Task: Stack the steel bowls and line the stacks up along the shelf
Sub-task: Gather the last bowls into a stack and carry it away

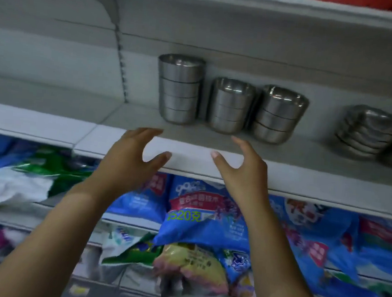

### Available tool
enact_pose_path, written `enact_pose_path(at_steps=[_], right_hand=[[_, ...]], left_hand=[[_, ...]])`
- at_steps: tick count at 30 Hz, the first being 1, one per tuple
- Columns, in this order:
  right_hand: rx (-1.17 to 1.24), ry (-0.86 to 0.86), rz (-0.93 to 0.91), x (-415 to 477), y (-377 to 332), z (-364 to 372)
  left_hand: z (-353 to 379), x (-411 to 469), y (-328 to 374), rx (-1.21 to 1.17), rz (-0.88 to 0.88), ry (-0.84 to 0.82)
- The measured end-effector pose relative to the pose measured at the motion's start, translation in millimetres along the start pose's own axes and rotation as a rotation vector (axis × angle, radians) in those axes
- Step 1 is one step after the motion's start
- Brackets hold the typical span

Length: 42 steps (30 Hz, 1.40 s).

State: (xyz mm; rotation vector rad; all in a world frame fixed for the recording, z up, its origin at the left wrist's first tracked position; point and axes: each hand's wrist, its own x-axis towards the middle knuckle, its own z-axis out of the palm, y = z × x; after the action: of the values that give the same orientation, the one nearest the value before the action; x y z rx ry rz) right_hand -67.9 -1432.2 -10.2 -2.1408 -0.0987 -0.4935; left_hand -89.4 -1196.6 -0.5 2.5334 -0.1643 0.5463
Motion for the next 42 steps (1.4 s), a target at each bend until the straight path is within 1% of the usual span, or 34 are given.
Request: enact_pose_path(at_steps=[3,7,10,14,16,19,24,31,34,38,42], right_hand=[[-0.017,-0.152,-0.125,-5,-37,50],[-0.018,-0.325,-0.270,-2,-90,118],[0.003,-0.418,-0.346,-2,-133,178],[0.062,-0.486,-0.446,-3,-192,271],[0.090,-0.518,-0.466,-1,-222,316],[0.133,-0.550,-0.477,4,-264,374],[0.155,-0.641,-0.518,8,-322,454],[0.201,-0.825,-0.556,-11,-374,546],[0.207,-0.875,-0.541,-19,-388,580],[0.215,-0.882,-0.516,-23,-409,627],[0.214,-0.868,-0.500,-30,-442,683]], left_hand=[[-36,-22,-47,0.007,-0.079,0.053],[-84,-46,-109,0.010,-0.213,0.181],[-124,-65,-159,0.052,-0.276,0.249],[-179,-78,-233,0.128,-0.408,0.304],[-205,-77,-268,0.141,-0.448,0.326],[-239,-73,-319,0.173,-0.465,0.314],[-286,-77,-396,0.218,-0.529,0.353],[-326,-94,-477,0.178,-0.697,0.401],[-343,-95,-511,0.152,-0.721,0.431],[-368,-94,-558,0.156,-0.744,0.459],[-402,-95,-620,0.164,-0.750,0.457]])
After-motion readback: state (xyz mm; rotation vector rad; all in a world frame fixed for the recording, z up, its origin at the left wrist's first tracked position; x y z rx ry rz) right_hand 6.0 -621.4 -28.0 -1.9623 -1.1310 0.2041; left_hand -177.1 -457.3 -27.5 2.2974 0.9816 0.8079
